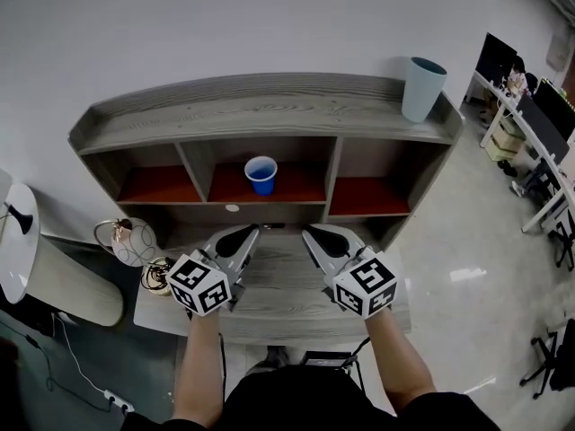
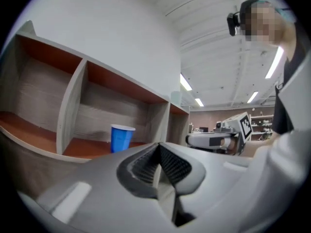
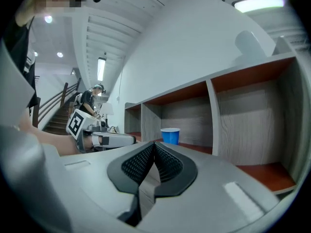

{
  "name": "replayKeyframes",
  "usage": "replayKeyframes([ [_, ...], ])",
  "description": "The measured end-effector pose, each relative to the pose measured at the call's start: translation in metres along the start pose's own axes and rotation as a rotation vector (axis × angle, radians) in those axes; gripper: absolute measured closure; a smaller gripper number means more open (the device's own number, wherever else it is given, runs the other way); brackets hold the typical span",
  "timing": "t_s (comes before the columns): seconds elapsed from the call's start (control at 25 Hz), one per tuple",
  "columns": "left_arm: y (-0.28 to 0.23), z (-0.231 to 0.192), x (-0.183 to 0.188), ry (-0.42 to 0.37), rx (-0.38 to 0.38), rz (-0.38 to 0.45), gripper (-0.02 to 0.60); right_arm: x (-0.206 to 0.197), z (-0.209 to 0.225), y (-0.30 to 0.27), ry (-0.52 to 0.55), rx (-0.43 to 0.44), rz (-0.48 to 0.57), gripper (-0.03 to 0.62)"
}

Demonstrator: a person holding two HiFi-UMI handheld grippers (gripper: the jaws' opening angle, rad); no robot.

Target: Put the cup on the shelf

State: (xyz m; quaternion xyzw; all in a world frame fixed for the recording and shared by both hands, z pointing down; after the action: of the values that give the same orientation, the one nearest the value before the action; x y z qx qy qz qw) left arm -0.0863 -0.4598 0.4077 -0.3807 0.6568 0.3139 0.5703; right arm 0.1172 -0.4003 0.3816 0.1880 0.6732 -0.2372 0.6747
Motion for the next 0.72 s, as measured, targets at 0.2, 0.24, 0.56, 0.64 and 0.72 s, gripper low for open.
replayKeyframes([
  [0.2, 0.013, 0.031, -0.002, -0.078, -0.010, 0.032, 0.583, -0.001, -0.015, 0.019, 0.036, 0.039, 0.019, 0.580],
  [0.24, 0.016, 0.037, -0.003, -0.099, -0.006, 0.030, 0.583, -0.002, -0.017, 0.024, 0.039, 0.042, 0.017, 0.580],
  [0.56, 0.045, 0.078, -0.013, -0.102, 0.017, 0.034, 0.583, -0.014, -0.036, 0.061, 0.005, 0.050, 0.006, 0.580],
  [0.64, 0.050, 0.084, -0.017, -0.122, 0.034, 0.041, 0.583, -0.019, -0.039, 0.068, 0.004, 0.043, -0.016, 0.582],
  [0.72, 0.055, 0.088, -0.021, -0.119, 0.041, 0.043, 0.583, -0.023, -0.044, 0.075, 0.019, 0.030, -0.039, 0.582],
])
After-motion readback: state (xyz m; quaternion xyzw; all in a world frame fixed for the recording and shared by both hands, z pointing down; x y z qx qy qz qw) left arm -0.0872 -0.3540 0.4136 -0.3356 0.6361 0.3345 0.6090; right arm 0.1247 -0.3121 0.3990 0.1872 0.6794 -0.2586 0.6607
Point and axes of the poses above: the fingertips, and each gripper's own axes: y backward along the fingers, z to its right, x out of its top, the point moved 8 cm from there along y, backward along the fingers, and after that the axes turned 1 degree about -z, right-handed, at the moved point
